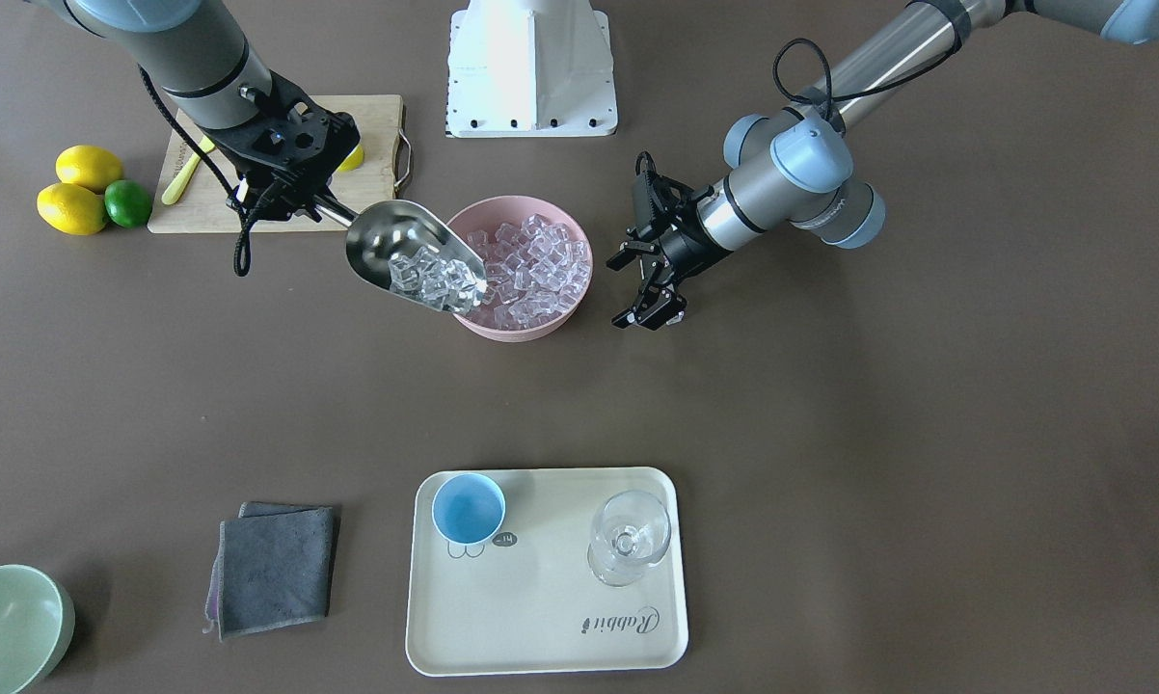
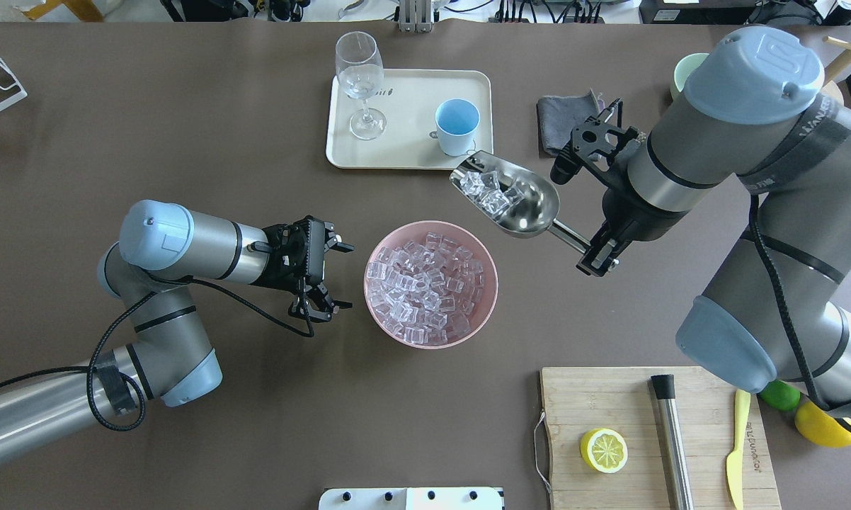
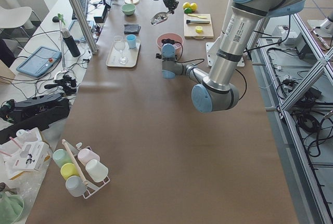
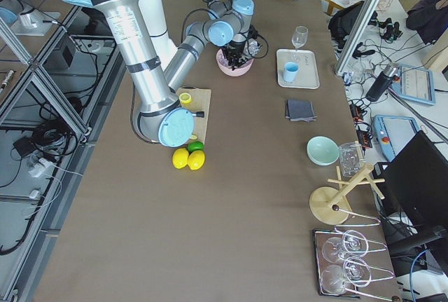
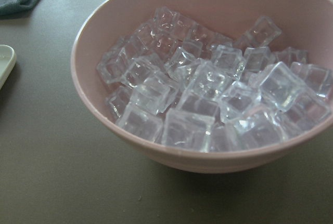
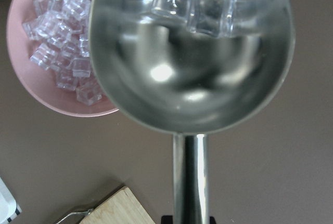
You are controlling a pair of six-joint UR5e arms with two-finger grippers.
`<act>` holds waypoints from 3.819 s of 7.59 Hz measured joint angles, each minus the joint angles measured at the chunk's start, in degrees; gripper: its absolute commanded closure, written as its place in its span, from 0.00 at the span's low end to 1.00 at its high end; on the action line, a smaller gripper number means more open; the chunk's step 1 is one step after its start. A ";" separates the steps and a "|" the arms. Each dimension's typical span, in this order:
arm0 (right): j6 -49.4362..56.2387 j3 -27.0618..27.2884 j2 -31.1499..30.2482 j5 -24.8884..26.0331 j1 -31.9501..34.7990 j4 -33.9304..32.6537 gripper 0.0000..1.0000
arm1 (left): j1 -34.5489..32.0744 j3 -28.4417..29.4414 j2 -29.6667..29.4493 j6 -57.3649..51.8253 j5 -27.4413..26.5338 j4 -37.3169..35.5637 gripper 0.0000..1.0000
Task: Put ice in cup with scoop
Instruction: 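Lift the filled scoop and move it over the blue cup, then tilt the scoop with the right gripper to pour ice into the blue cup, then carry the empty scoop back beside the bowl while the left arm withdraws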
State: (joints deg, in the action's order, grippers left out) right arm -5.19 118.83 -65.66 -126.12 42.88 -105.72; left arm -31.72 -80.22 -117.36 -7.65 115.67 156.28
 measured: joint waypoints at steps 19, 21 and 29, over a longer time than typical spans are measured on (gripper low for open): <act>-15.29 -40.71 33.01 -14.98 5.46 -26.29 1.00 | 0.00 -0.03 0.12 -0.26 -3.61 0.17 0.02; -15.29 -41.18 34.55 -15.73 5.46 -28.27 1.00 | -0.01 -0.02 0.11 -0.24 -3.57 0.17 0.02; -20.48 -26.46 26.49 -12.13 5.75 -27.80 1.00 | 0.00 -0.06 0.11 0.00 -3.78 0.23 0.02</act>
State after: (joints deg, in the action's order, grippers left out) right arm -25.66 92.37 -39.17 -138.25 48.63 -133.52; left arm -31.73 -80.28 -117.25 -7.65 111.89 156.51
